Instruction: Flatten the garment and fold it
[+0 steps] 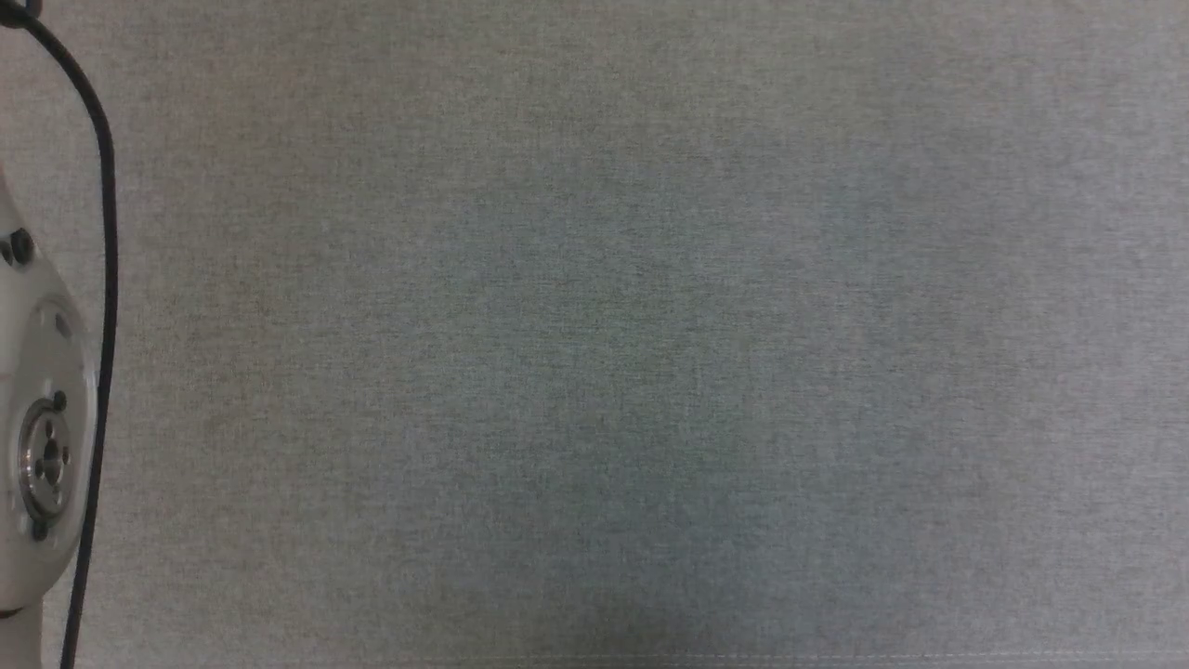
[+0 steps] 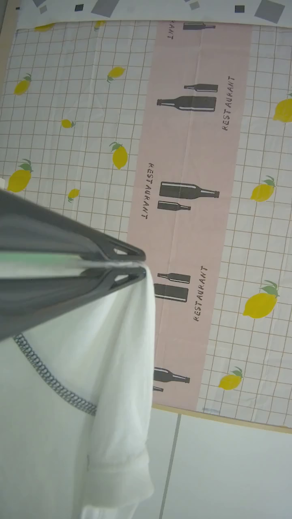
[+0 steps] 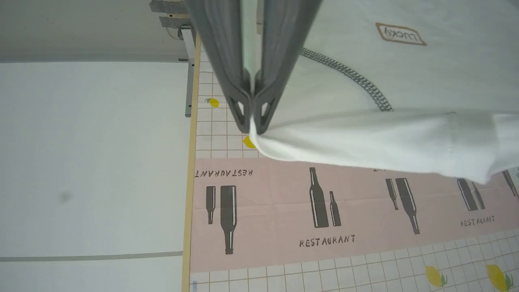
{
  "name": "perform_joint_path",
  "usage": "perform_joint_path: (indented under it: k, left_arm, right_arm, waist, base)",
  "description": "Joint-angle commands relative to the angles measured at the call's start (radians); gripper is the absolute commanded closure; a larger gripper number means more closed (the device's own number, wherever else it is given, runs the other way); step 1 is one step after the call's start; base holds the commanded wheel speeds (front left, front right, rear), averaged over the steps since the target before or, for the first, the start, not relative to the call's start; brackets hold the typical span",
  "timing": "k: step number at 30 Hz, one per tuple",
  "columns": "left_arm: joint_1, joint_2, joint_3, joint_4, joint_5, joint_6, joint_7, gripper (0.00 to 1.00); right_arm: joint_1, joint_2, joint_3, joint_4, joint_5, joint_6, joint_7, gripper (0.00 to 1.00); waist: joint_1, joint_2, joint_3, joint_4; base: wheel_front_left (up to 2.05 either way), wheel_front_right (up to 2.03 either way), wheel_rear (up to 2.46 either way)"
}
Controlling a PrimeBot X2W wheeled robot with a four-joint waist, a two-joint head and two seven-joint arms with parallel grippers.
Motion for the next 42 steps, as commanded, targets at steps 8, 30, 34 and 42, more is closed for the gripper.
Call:
perform_joint_path:
  k: [8, 30, 34, 42]
  left_arm:
    - [0.107, -0.005, 0.0, 0.115, -0.051, -0.065, -0.045, 1.0]
    - [1.073, -0.145, -0.068, 0.082, -0.224, -0.144, -0.128, 1.0]
    - [1.222, -0.141, -0.083, 0.048, -0.235, -0.13, -0.07, 1.0]
    - [1.422, -0.08, -0.089, -0.075, -0.229, -0.035, 0.074, 1.0]
  right_arm:
    - [0.11, -0.042, 0.133, 0.056, 0.097, -0.002, -0.041, 1.0]
    - [1.228, -0.189, 0.334, -0.284, 0.517, -0.002, 0.093, 1.0]
    - [1.402, -0.204, 0.306, -0.37, 0.514, -0.002, 0.203, 1.0]
    - [1.642, -0.186, 0.247, -0.567, 0.467, -0.002, 0.459, 1.0]
  waist:
    - [-0.0001, 0.0, -0.023, 0.037]
    - [-0.0001, 0.0, -0.424, 0.106]
    - [-0.0001, 0.0, -0.454, 0.107]
    - [-0.0001, 0.0, -0.492, 0.096]
  base:
    - [0.0, 0.0, 0.0]
    - [0.0, 0.0, 0.0]
    - [0.0, 0.0, 0.0]
    - [0.0, 0.0, 0.0]
